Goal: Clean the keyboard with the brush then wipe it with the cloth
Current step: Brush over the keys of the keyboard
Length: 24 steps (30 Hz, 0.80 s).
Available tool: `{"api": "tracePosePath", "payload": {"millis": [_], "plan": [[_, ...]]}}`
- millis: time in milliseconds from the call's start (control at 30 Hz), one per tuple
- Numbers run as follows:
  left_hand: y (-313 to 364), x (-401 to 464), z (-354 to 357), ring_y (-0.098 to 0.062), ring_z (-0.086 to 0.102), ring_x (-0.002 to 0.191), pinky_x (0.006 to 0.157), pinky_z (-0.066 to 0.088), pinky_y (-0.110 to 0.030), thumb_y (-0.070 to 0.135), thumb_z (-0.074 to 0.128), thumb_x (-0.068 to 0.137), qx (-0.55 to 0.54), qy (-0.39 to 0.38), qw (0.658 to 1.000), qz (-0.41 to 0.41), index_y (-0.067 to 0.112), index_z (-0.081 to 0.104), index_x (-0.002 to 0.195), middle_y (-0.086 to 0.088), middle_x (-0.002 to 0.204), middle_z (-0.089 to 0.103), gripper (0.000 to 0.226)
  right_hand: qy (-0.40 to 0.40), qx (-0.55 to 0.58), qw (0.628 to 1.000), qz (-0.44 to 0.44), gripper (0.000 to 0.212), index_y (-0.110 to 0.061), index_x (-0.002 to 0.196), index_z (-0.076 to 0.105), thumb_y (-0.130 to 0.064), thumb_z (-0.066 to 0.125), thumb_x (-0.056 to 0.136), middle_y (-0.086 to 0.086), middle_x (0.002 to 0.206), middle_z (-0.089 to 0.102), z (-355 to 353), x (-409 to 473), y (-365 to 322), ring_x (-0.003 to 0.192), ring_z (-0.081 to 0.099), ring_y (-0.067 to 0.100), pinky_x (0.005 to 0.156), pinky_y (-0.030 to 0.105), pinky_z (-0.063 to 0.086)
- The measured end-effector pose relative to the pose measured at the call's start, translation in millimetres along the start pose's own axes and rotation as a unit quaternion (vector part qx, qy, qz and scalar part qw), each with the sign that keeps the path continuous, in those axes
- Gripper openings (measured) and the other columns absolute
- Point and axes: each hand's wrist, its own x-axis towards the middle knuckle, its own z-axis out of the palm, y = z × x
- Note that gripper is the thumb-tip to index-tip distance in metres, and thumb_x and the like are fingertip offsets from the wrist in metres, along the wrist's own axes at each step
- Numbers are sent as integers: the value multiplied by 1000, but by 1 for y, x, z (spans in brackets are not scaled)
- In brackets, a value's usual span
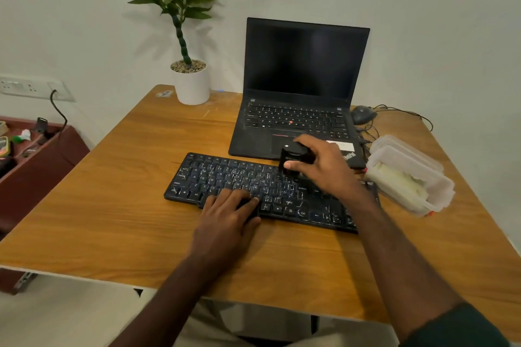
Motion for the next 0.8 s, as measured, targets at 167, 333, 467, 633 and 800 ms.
{"api": "tracePosePath", "payload": {"millis": [167, 333, 467, 633, 800], "plan": [[0, -1, 0, -15, 51, 102, 82, 45, -33, 48, 42, 93, 14, 4, 1000, -2, 21, 66, 124, 2, 118, 59, 47, -26, 6, 999, 35, 33, -27, 111, 63, -26, 81, 83, -14, 101, 67, -39, -9, 15, 95, 62, -2, 78, 18, 48], [-1, 1, 1, -16, 52, 102, 81, 45, -35, 48, 42, 93, 18, 2, 1000, 0, 20, 66, 124, 2, 118, 59, 48, -40, 1, 999, 33, 33, -26, 111, 64, -25, 81, 82, -12, 101, 67, -47, -2, 14, 97, 63, 1, 78, 20, 47], [-1, 1, 1, -14, 49, 102, 82, 44, -34, 49, 42, 92, 29, 5, 1000, -4, 21, 67, 123, 2, 117, 59, 48, -16, 39, 999, 5, 35, -27, 115, 63, -28, 80, 84, -13, 104, 67, -2, 3, 9, 98, 64, 5, 81, 22, 49], [-1, 1, 1, -14, 47, 104, 82, 45, -36, 48, 42, 91, 32, 18, 999, -4, 20, 67, 121, 1, 117, 60, 49, -47, 33, 998, 27, 36, -24, 118, 63, -26, 79, 85, -10, 108, 67, -35, -2, 23, 103, 63, 2, 87, 24, 51], [-2, 1, 3, -15, 50, 104, 83, 45, -37, 48, 42, 91, 30, 14, 999, -6, 19, 67, 122, 0, 118, 60, 50, -57, -1, 998, 40, 38, -25, 117, 65, -23, 81, 83, -9, 110, 69, -77, -6, 36, 106, 65, 6, 91, 28, 53]]}}
